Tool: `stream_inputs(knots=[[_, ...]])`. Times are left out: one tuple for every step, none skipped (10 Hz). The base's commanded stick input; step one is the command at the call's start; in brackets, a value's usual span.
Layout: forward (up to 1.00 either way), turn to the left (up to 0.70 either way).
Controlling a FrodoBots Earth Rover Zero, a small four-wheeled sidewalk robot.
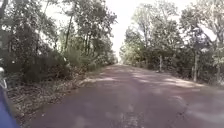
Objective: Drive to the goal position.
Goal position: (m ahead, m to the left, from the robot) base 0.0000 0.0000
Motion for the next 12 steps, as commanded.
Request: stream_inputs(knots=[[0.06, -0.03], [0.05, -0.03], [0.05, -0.03], [0.06, -0.03], [0.05, -0.03], [0.05, -0.03], [0.05, -0.03], [0.05, -0.03], [0.05, -0.03], [0.05, -0.03], [0.05, -0.03], [0.05, -0.03]])
